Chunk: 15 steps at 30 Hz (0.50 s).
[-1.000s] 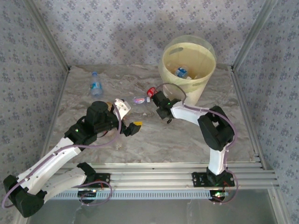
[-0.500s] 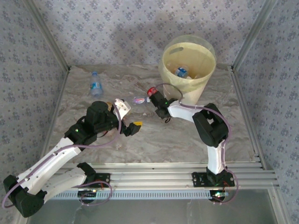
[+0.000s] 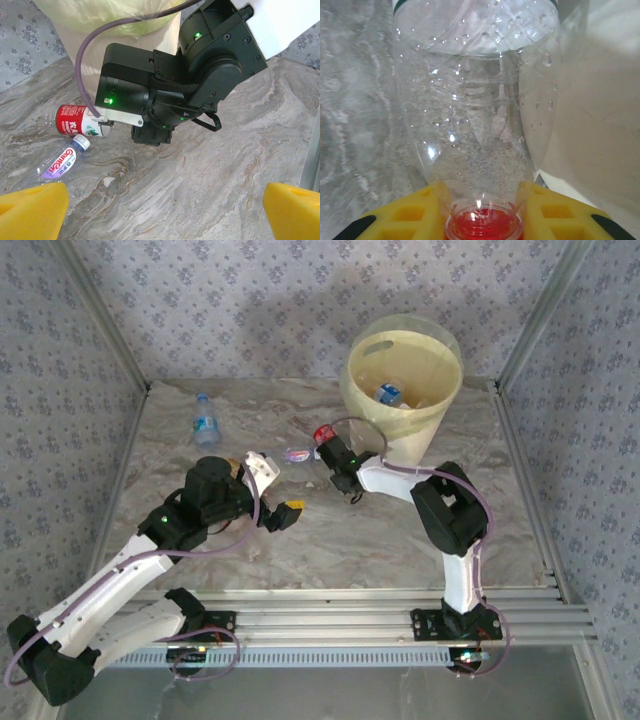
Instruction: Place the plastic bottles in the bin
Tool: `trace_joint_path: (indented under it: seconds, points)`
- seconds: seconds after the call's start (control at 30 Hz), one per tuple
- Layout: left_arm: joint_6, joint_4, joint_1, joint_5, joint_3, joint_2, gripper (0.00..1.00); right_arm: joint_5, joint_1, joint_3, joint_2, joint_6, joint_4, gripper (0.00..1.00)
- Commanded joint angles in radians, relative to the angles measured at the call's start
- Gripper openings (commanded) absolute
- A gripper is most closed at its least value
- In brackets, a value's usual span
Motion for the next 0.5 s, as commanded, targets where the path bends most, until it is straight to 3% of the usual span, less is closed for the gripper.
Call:
trace_joint_path:
  seconds: [0.0, 0.47]
  points:
    - [-0.004, 0.009, -0.008, 0.004, 0.036, -0.023, 1.0, 0.024, 0.034, -0.011, -0.094, -0.005, 0.001, 0.32]
    - [-0.036, 0.087, -0.005, -0.031, -0.011, -0.1, 1.0, -0.044, 0.109, 0.044, -0.37, 0.021, -0.058, 0.32]
